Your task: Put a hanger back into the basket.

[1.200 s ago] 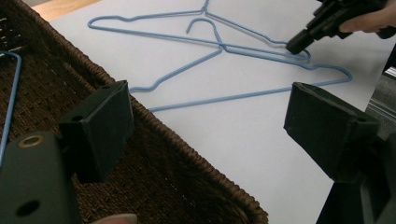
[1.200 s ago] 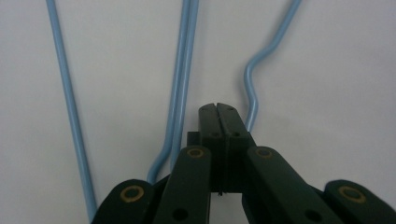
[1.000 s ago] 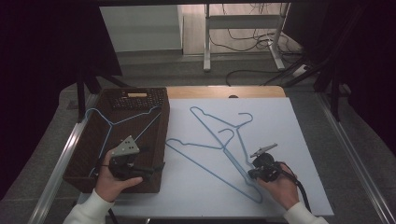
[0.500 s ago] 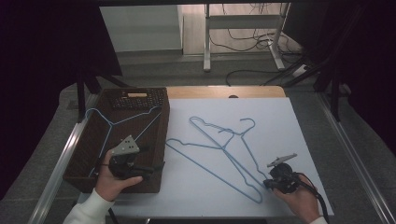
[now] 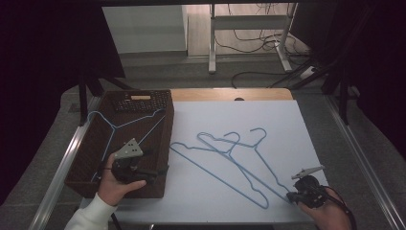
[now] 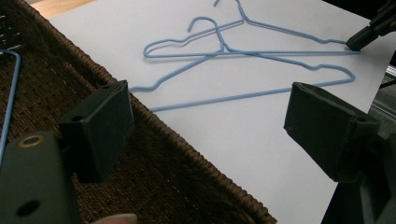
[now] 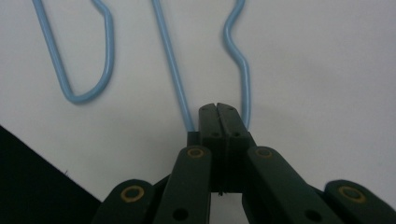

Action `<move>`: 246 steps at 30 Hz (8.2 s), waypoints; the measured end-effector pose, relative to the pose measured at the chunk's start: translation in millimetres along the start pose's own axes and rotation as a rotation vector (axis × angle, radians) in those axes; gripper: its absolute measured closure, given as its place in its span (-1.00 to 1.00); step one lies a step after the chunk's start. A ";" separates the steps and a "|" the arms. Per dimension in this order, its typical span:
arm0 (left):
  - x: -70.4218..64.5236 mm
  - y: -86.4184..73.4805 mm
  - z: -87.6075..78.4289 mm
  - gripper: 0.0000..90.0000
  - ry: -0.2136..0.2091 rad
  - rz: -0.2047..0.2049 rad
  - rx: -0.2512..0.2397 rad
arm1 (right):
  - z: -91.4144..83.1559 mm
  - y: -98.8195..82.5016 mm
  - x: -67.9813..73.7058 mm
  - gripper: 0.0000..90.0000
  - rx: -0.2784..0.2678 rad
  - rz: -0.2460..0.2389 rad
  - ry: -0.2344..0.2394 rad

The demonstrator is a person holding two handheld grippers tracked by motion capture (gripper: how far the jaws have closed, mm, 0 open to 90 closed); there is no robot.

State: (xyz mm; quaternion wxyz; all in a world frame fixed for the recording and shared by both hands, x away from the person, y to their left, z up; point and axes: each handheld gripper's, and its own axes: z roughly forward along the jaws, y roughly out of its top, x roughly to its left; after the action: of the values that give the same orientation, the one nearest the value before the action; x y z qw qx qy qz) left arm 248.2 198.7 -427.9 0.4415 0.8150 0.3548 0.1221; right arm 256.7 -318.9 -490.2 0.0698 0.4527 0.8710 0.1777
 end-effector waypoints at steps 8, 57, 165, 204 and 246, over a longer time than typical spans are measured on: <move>0.4 0.6 1.3 -0.65 -0.003 0.003 0.000 | 12.2 58.9 26.9 1.00 -0.143 -0.095 0.064; 3.3 -2.8 1.0 -0.65 0.004 0.003 0.007 | 94.2 170.9 56.0 1.00 -0.153 -0.126 0.187; -50.4 25.8 45.6 -0.58 -0.062 0.064 0.109 | 39.4 149.0 35.0 0.92 -0.329 0.198 0.122; -82.1 31.1 182.9 0.79 -0.256 0.010 0.374 | 17.2 140.1 50.2 0.91 -0.410 0.176 0.188; -48.2 71.5 52.0 0.93 -0.322 -0.066 0.067 | -36.2 60.8 0.5 -0.37 -0.643 0.073 0.263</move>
State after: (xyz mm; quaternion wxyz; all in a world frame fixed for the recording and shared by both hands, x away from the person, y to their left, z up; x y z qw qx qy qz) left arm 273.9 107.1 -394.9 0.4689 0.8262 0.3101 -0.0367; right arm 292.6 -295.4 -433.9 0.0895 0.4117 0.7551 0.5023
